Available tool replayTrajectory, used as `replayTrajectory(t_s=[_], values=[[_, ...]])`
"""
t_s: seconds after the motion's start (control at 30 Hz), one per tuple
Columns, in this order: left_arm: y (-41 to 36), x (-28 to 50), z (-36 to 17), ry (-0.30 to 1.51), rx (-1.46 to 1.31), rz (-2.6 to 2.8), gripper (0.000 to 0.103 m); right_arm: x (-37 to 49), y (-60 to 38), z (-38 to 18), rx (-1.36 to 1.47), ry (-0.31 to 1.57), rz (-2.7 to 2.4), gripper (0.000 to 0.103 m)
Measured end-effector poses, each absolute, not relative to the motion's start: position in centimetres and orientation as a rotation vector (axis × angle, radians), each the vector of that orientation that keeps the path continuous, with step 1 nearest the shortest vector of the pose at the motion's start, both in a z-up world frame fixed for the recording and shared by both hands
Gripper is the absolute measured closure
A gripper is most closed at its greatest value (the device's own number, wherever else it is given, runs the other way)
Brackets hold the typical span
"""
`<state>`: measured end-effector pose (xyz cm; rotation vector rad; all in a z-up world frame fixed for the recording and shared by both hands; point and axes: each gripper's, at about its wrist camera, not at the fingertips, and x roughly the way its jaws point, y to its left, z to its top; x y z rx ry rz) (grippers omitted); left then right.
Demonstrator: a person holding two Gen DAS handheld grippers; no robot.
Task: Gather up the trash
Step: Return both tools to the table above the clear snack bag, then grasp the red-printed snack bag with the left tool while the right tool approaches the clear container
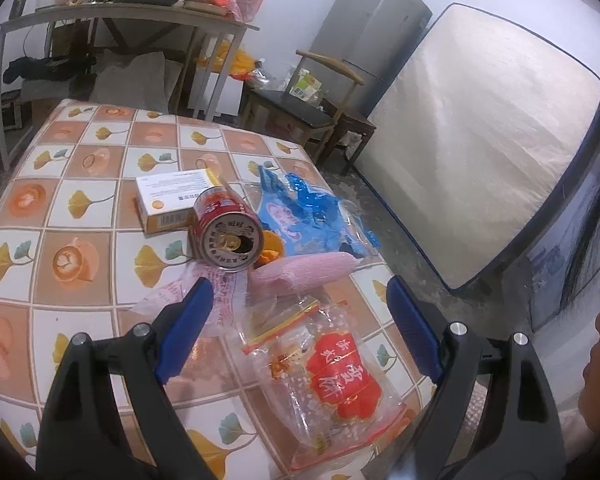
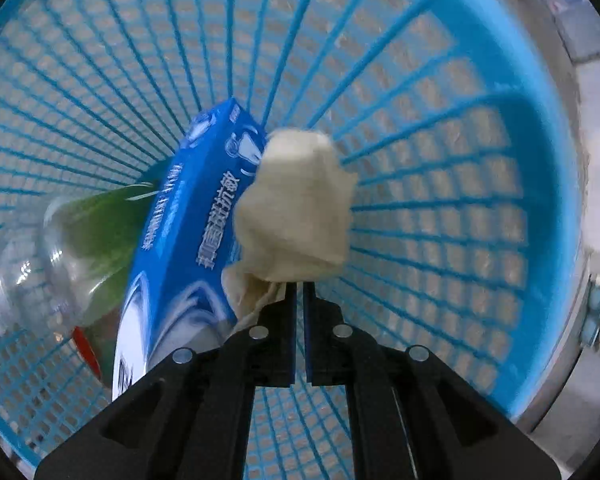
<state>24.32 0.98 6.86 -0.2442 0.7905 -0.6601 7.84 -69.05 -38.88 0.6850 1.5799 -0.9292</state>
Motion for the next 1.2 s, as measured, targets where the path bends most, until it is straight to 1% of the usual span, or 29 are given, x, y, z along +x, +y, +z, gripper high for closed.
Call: replayTrajectory(t_s=[0.07,0.1,0.17,0.2,0.33,0.37,0.4,0.47,0.53,0.6,0.67,0.7,0.8,0.87,1.0,1.07,1.2], values=[[1.0,24.3,6.7,0.797,-0.255,-0.666,0.019,8.1,-68.9,-36.8,0.687,1.530,-0.911,0.098],[0.9,24.4,6.7,0.797,-0.256,-0.668,0.019,8.0,-68.8,-35.9,0.687,1.512,-0.906,0.095],[0.8,24.2,6.7,0.794,-0.256,-0.678,0.019,7.3,-68.2,-33.7,0.696,1.465,-0.902,0.083],[0.9,24.0,6.7,0.791,-0.255,-0.683,0.019,6.7,-67.8,-32.1,0.708,1.424,-0.901,0.076],[1.4,23.3,6.8,0.771,-0.248,-0.686,0.019,3.9,-65.4,-26.0,0.751,1.246,-0.847,0.070],[1.5,23.1,6.8,0.766,-0.249,-0.689,0.019,3.1,-64.1,-23.7,0.768,1.182,-0.822,0.069],[1.8,22.8,6.8,0.761,-0.249,-0.695,0.019,2.9,-63.0,-22.6,0.776,1.143,-0.804,0.067],[2.2,22.5,6.6,0.755,-0.235,-0.691,0.019,1.7,-59.8,-17.8,0.786,1.022,-0.728,0.060],[2.5,22.1,6.3,0.751,-0.208,-0.674,0.019,0.4,-57.0,-14.2,0.766,0.935,-0.667,0.050],[2.9,21.5,6.0,0.738,-0.179,-0.667,0.019,0.1,-52.8,-9.8,0.729,0.832,-0.564,0.044],[3.5,21.1,5.7,0.730,-0.166,-0.665,0.019,0.6,-49.4,-7.0,0.695,0.776,-0.488,0.041],[3.8,20.9,5.2,0.734,-0.165,-0.669,0.019,1.0,-46.7,-4.7,0.679,0.733,-0.411,0.039],[4.6,20.4,4.1,0.753,-0.167,-0.679,0.019,2.6,-40.8,-0.8,0.678,0.664,-0.206,0.033],[4.9,20.0,3.1,0.766,-0.173,-0.687,0.019,4.8,-37.0,0.6,0.684,0.652,-0.028,0.031],[5.5,19.7,1.6,0.811,-0.272,-0.730,0.019,9.4,-30.4,1.2,0.688,0.691,0.219,0.030],[5.7,19.8,0.8,0.844,-0.371,-0.785,0.019,11.8,-28.1,0.6,0.701,0.727,0.285,0.030],[4.9,19.6,-0.3,0.873,-0.421,-0.827,0.019,14.4,-24.4,-0.9,0.753,0.809,0.353,0.030]])
